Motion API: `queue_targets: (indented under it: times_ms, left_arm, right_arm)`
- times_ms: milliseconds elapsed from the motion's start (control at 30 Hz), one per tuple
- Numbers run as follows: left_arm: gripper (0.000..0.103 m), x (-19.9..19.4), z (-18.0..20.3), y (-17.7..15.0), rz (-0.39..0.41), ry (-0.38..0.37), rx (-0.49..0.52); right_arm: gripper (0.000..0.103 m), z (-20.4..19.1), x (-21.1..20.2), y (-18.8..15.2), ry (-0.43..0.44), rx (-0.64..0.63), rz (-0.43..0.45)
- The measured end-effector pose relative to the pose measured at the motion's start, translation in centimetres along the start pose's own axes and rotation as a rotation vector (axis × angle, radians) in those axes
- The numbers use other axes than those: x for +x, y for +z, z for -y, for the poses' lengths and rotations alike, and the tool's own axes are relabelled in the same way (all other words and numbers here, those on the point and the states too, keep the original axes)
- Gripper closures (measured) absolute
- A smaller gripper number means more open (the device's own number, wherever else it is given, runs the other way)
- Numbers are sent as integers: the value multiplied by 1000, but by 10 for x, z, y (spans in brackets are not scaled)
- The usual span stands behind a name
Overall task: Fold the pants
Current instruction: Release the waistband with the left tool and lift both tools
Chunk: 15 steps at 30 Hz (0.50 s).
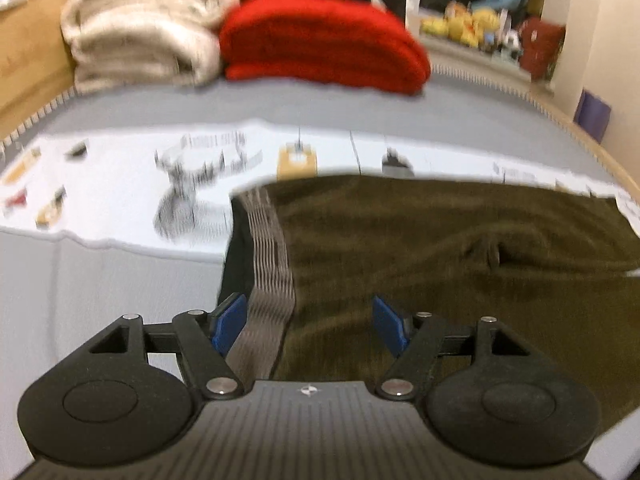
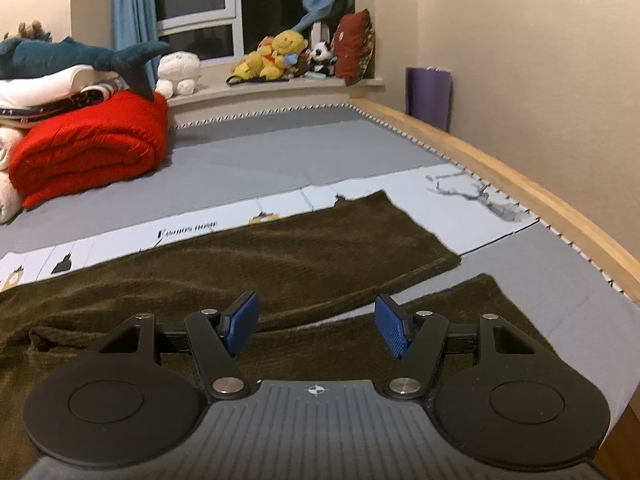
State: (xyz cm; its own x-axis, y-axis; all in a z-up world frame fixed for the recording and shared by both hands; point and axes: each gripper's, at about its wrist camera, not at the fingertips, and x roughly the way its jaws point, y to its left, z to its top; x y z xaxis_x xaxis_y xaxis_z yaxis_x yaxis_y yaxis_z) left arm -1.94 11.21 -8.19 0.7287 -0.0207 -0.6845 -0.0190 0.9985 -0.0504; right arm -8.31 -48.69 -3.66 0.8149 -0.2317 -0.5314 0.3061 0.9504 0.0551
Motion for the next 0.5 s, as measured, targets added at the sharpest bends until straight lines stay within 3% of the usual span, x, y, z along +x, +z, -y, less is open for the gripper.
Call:
queue_targets:
  times_ms: [133, 500]
  left_arm:
    - [28, -2, 6, 5, 77, 29, 0]
    - [29, 12, 16, 11, 29, -32, -16]
  right_arm:
    - [36, 2, -2, 0, -9, 5, 38]
    - [37, -3, 4, 2, 39, -28, -6]
